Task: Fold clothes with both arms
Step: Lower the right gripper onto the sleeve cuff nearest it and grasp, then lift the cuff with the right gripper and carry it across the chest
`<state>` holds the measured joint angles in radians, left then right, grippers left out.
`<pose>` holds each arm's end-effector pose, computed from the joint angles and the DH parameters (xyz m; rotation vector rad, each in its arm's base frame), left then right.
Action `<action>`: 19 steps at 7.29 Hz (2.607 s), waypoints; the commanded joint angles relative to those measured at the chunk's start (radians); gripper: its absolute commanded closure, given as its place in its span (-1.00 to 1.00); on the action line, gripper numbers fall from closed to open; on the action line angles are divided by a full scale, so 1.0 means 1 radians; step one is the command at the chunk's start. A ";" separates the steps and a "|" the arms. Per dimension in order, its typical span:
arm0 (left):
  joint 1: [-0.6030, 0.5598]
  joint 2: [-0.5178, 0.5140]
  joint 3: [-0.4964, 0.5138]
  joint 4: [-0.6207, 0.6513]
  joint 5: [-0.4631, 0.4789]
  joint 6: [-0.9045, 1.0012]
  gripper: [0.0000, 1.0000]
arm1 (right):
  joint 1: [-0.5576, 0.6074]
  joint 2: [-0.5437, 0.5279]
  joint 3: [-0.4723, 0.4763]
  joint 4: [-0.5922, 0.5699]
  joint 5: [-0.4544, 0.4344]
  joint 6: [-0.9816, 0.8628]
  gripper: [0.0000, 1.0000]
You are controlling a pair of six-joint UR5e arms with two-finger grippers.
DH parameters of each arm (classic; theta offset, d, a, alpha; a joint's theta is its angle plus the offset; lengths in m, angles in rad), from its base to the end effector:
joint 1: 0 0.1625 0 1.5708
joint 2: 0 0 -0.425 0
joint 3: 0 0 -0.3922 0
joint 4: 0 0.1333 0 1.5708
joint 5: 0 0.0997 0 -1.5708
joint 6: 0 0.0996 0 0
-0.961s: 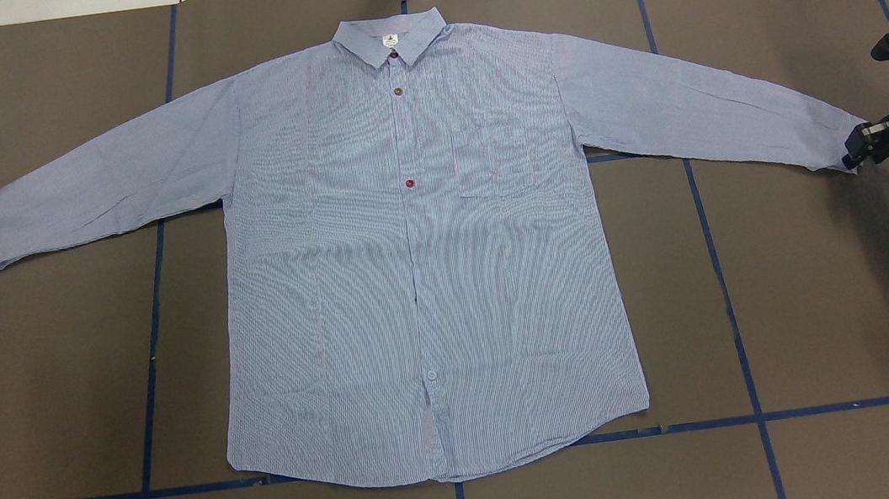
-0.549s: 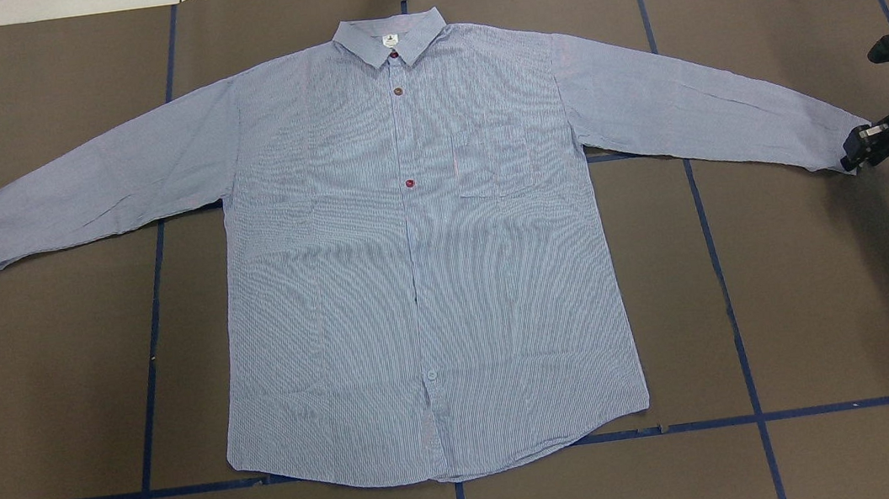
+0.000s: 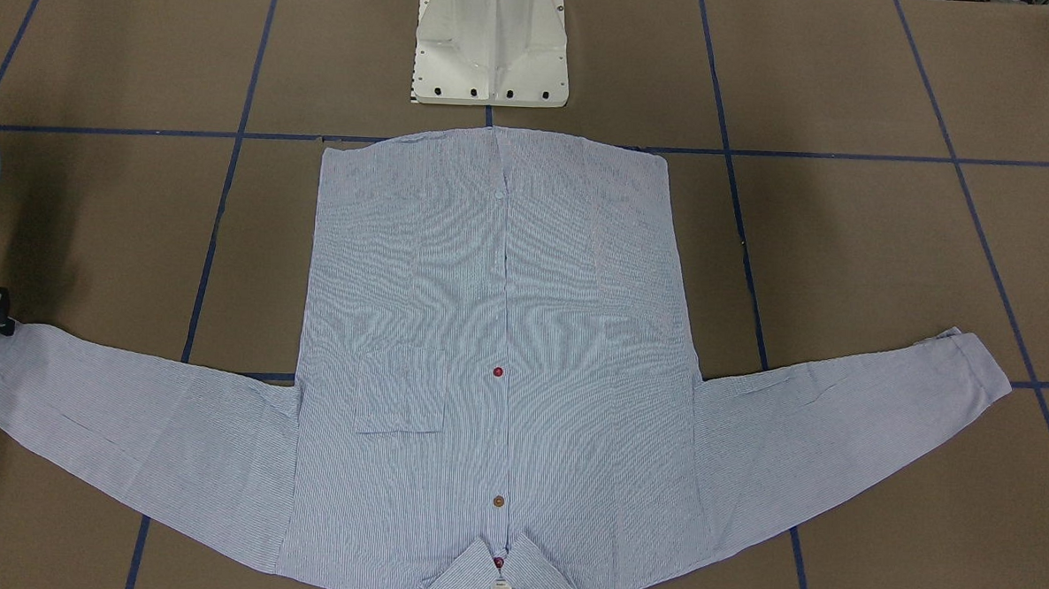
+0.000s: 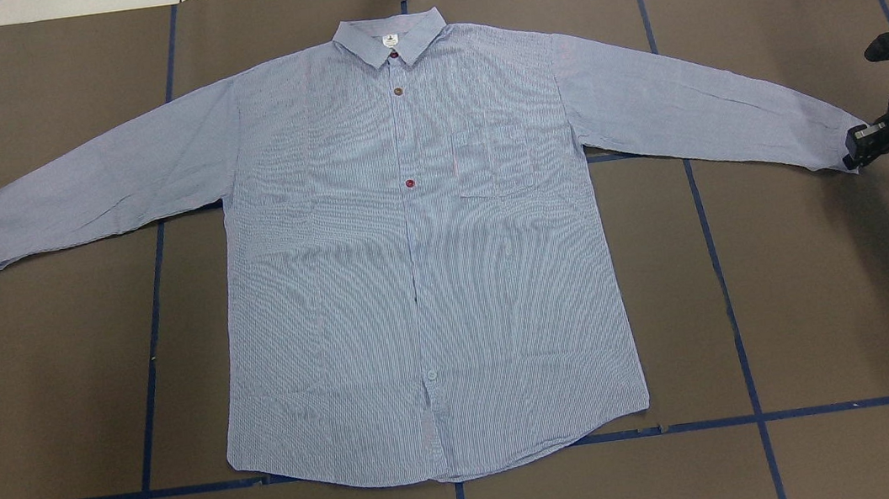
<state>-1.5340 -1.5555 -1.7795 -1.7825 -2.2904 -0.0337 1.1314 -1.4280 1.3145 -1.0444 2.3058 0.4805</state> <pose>-0.0492 -0.5017 0.5416 0.3621 0.7228 0.1487 -0.1828 -0.5452 0.6553 0.0315 -0.8236 -0.1130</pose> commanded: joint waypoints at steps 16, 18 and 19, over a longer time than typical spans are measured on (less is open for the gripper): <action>0.000 0.003 0.015 0.002 0.000 -0.014 -0.98 | -0.016 0.321 0.219 -0.086 0.122 0.095 1.00; 0.000 0.008 0.020 0.002 0.000 -0.011 -0.98 | -0.093 0.488 0.200 -0.181 0.109 0.186 1.00; 0.000 0.011 0.021 0.002 0.000 -0.011 -0.98 | -0.122 0.573 0.172 -0.209 0.093 0.213 1.00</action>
<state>-1.5340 -1.5482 -1.7601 -1.7809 -2.2902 -0.0452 1.0487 -0.9627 1.5130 -1.2089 2.4137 0.6479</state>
